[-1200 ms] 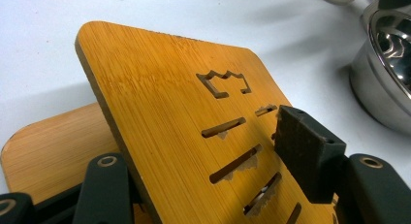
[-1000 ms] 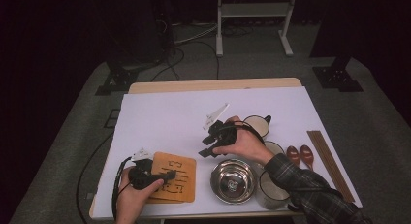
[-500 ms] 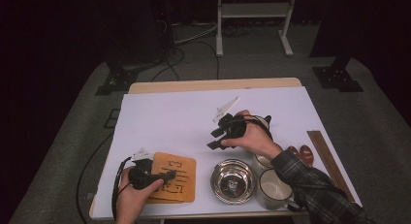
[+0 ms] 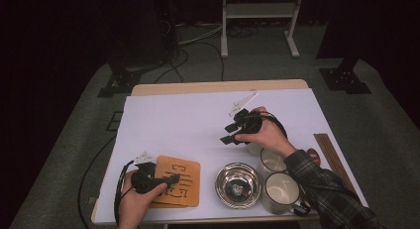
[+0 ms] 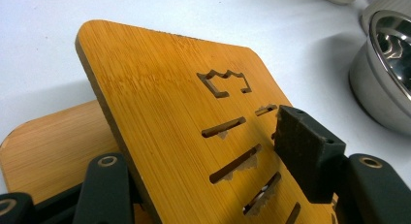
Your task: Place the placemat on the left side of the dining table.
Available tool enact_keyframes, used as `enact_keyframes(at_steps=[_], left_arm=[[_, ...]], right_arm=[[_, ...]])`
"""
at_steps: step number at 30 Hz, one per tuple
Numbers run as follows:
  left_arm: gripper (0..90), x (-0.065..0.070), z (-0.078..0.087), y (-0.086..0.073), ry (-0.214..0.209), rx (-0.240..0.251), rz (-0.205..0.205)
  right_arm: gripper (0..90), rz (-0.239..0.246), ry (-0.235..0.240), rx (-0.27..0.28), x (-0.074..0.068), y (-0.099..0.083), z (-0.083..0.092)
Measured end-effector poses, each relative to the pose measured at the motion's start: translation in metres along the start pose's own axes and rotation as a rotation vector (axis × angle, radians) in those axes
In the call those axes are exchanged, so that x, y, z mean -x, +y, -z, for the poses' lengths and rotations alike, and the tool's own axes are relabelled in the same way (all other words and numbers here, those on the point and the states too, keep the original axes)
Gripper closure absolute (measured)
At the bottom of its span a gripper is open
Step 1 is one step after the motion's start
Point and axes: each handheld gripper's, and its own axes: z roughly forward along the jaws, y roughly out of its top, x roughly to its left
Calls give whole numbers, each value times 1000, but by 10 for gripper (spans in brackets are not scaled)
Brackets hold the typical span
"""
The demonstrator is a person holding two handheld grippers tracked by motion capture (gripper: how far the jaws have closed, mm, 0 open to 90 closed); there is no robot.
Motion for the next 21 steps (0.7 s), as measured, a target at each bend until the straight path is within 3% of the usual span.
enact_keyframes(at_steps=[21], left_arm=[[377, 0, 0, 0, -3, 1, 6]], right_arm=[[449, -85, -90, 71, 39, -17, 33]])
